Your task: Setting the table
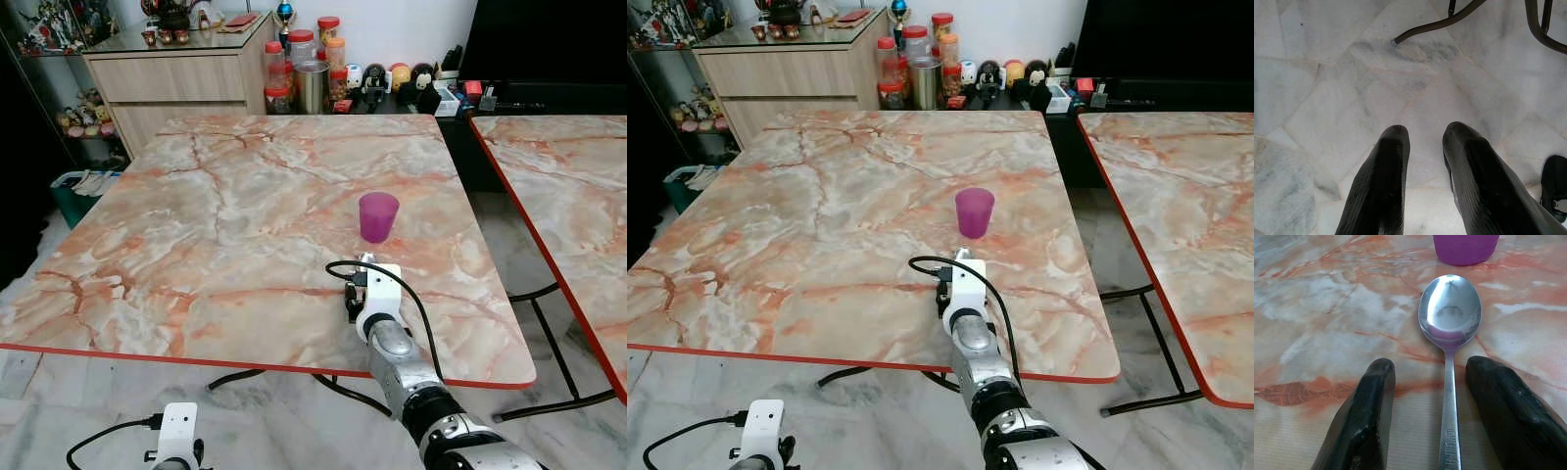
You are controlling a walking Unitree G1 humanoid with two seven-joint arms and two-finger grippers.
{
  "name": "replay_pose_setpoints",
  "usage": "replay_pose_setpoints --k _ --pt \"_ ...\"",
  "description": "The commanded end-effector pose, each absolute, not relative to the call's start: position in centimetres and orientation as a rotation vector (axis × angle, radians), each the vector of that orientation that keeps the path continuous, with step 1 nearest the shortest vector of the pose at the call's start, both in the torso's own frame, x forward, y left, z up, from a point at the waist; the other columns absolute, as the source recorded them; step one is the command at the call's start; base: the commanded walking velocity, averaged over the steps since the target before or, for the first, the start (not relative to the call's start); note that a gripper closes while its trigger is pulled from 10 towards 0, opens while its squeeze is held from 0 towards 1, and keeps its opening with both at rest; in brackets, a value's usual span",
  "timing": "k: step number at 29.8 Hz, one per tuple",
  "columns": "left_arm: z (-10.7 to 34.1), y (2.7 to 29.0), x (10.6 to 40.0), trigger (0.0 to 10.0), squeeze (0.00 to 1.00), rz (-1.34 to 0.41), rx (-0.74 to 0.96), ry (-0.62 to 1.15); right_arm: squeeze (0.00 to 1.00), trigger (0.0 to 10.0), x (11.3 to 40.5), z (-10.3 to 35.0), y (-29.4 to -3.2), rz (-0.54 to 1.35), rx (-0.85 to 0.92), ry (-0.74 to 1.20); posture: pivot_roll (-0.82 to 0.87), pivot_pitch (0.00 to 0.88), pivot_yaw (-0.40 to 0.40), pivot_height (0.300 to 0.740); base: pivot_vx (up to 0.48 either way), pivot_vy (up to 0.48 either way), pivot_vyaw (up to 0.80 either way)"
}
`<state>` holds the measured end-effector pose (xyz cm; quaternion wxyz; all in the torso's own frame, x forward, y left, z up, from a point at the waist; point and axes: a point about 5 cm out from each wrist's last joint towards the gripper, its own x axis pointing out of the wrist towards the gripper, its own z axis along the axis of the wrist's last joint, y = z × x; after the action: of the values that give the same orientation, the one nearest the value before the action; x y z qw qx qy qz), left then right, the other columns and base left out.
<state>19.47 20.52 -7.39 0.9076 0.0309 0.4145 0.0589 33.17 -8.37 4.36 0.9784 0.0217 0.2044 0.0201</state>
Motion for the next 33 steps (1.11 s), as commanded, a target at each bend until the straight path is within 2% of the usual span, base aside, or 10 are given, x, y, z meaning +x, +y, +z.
replay_pose_setpoints --k 1,2,3,33 --pt "-7.64 20.54 19.07 10.0 0.0 0.125 0.045 0.881 0.0 10.0 32.8 3.62 -8.5 0.023 0.047 0.463 0.01 0.0 0.045 0.74 0.0 0.0 0.0" --pt "-7.69 20.42 19.04 10.0 0.0 0.116 0.035 0.886 0.0 2.9 32.77 3.54 -8.71 0.003 0.051 0.467 0.01 0.0 0.045 0.74 0.0 0.0 0.0" --pt "-7.72 20.26 19.04 10.0 0.0 0.105 0.03 0.889 0.0 0.0 32.77 3.53 -8.8 -0.002 0.048 0.467 0.01 0.0 0.045 0.74 0.0 0.0 0.0" --pt "-7.8 19.94 19.03 10.0 0.0 0.093 -0.005 0.897 0.0 0.0 32.94 3.72 -8.85 -0.017 0.019 0.463 0.01 0.0 0.044 0.74 0.0 0.0 0.0"
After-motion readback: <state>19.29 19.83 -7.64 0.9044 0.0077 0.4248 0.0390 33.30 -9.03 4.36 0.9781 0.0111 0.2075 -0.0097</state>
